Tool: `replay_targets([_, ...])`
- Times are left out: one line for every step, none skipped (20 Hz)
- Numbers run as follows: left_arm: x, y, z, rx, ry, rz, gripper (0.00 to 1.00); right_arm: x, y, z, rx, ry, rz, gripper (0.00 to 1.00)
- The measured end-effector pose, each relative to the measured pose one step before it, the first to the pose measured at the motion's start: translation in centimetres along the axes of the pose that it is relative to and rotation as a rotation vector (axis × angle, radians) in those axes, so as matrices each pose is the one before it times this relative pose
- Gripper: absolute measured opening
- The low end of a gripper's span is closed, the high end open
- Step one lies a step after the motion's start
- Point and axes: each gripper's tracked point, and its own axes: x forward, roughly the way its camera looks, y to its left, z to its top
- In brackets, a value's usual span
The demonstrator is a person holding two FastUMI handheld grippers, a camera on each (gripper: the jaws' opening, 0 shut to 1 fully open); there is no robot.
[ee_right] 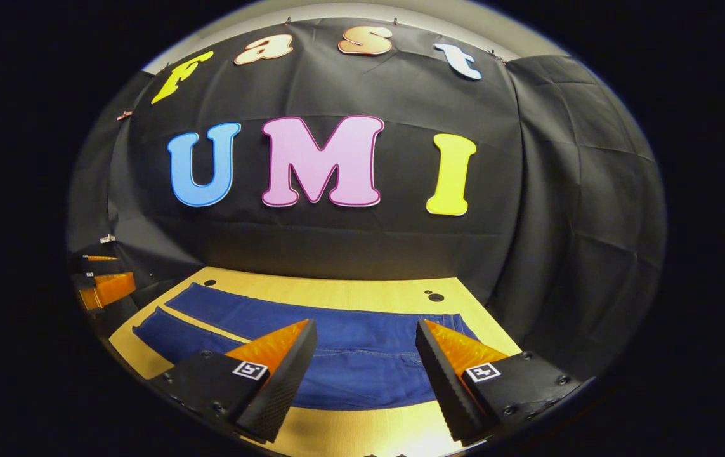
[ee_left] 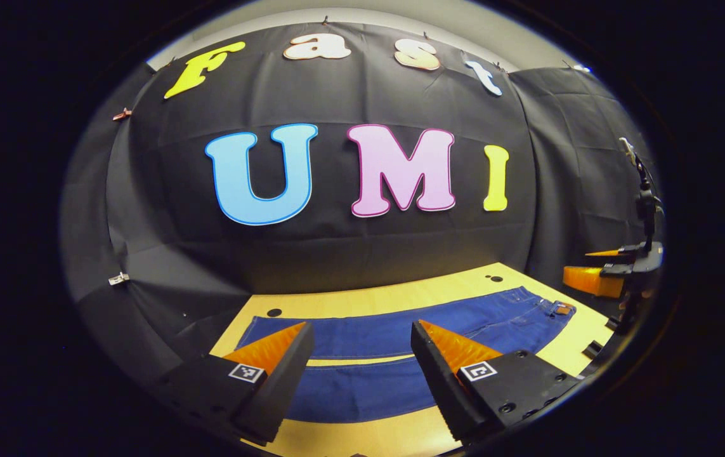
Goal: Grasp the waist and the cuffs of the jeans and fold them to make the two legs overlap; first hold the waist and fold one-third of the jeans toward the cuffs, then hold the cuffs and fold the remaining one-third in the same direction to finish folding.
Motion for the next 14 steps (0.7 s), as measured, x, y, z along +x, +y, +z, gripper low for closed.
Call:
replay_targets([0.124,0.952,-0.364,0.04058,0.00754,0.00819,0.96,0.239,-0.352,-0.344,-0.01249,0.01376,-0.00565,0.96])
replay_targets([0.361,1.151,-0.866,0.05179,0.0123,0.00717,0.96,0.133,-0.219,-0.36,-0.00726,0.01242,-0.00322,0.96])
replay_targets([0.161,1.152,-0.652,0.05764,0.0103,0.0034,0.98,0.201,-0.151,-0.126,-0.00272,0.01034,-0.00242,0.96])
replay_targets([0.103,1.287,-1.094,0.05694,0.02022,0.00574,0.98,0.159,-0.186,-0.093,0.00055,0.00878,-0.00382,0.97])
replay_targets([0.211,1.221,-1.158,0.05154,0.02401,-0.00141,0.98,-0.043,-0.127,0.031,0.00474,0.0027,0.00054,0.97])
replay_targets([0.203,1.044,-1.611,0.043,0.02744,-0.00167,0.98,-0.079,0.166,0.368,0.00889,-0.00916,0.0038,0.96])
replay_targets([0.318,1.036,-1.655,0.03588,0.03153,-0.00371,0.98,-0.1,0.092,0.399,0.00141,-0.0134,0.00364,0.96])
replay_targets([0.386,0.945,-1.773,0.03068,0.03894,-0.00129,0.98,-0.021,-0.02,0.047,-0.01176,-0.00707,-0.00192,0.96])
replay_targets([0.49,0.8,-1.698,0.0312,0.03591,-0.0102,0.98,0.087,-0.293,-0.15,-0.02096,0.00293,-0.00659,0.96])
replay_targets([0.565,0.521,-1.812,0.03486,0.03597,-0.01547,0.98,0.031,-0.24,-0.141,-0.01637,0.00372,-0.00367,0.96])
replay_targets([0.59,0.525,-1.682,0.04345,0.03232,-0.01588,0.98,0.036,-0.218,-0.105,-0.00852,0.00528,-0.00465,0.96])
replay_targets([0.501,0.44,-1.75,0.04586,0.03602,-0.01617,0.98,-0.027,-0.271,-0.196,-0.00276,0.00667,-0.00457,0.96])
replay_targets([0.663,0.344,-1.696,0.04665,0.02909,-0.0186,0.98,-0.055,-0.16,-0.205,-0.00285,0.00873,-0.00431,0.96])
replay_targets([0.985,0.274,-1.705,0.05036,0.03742,-0.01845,0.98,0.014,-0.151,-0.39,-0.00646,0.01223,-0.00441,0.96])
